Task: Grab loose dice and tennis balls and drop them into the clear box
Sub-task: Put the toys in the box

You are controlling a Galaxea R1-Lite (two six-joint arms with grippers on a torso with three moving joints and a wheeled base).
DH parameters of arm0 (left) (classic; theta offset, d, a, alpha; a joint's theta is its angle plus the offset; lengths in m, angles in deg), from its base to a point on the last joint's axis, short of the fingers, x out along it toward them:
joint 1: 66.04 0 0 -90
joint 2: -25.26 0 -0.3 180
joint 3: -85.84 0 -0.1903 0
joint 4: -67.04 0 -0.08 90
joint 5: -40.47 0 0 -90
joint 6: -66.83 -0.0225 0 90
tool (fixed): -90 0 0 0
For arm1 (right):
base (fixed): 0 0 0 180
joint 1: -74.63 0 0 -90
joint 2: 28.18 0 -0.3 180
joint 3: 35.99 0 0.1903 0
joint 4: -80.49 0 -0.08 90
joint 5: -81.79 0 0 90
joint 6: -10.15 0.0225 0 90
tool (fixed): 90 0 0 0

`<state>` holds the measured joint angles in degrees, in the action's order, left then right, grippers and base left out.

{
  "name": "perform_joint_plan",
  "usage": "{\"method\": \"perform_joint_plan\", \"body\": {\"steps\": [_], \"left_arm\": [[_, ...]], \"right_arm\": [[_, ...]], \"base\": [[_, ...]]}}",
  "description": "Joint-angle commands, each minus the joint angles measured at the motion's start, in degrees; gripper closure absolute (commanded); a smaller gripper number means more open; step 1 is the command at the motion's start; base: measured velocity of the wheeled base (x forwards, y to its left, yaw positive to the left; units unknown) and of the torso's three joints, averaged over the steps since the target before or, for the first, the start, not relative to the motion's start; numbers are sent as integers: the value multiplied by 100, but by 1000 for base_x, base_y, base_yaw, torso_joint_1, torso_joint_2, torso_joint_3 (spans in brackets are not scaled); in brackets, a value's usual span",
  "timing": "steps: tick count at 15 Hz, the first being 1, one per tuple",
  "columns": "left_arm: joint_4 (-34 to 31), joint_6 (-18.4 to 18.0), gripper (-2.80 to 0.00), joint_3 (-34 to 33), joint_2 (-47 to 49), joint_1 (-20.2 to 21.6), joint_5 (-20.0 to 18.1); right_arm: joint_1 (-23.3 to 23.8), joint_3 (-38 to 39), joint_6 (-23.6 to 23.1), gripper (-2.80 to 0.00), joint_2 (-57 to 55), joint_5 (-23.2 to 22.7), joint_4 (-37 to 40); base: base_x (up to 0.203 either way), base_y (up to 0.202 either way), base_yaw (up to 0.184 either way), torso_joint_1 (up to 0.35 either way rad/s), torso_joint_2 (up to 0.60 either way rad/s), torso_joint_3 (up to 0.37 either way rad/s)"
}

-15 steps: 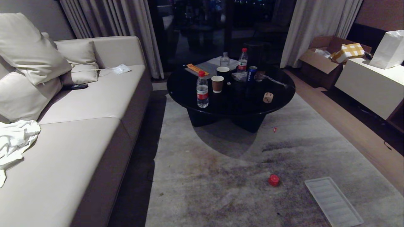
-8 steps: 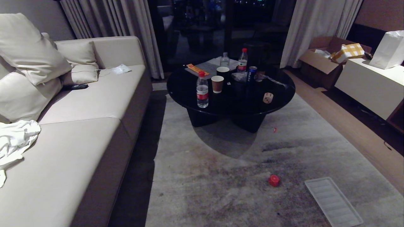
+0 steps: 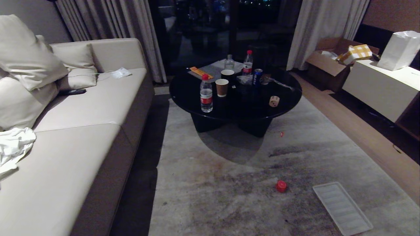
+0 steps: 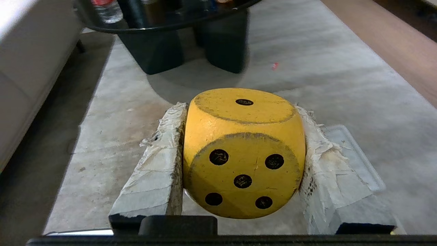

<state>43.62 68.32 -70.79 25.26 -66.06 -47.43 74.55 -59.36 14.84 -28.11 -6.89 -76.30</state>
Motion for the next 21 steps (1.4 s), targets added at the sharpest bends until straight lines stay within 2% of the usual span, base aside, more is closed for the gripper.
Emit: {"method": "perform_joint_plan", "body": {"steps": [1,21], "left_arm": [[6,1,0,-9,9,2,1],[5,9,0,-9,9,2,1]], "right_arm": [[-1,0,5,0,-7,0,-2],[-1,0,5,0,-7,0,-2]], "base": [[-10,4,-128,2,2,11],[1,9,-164,1,2,3]]}}
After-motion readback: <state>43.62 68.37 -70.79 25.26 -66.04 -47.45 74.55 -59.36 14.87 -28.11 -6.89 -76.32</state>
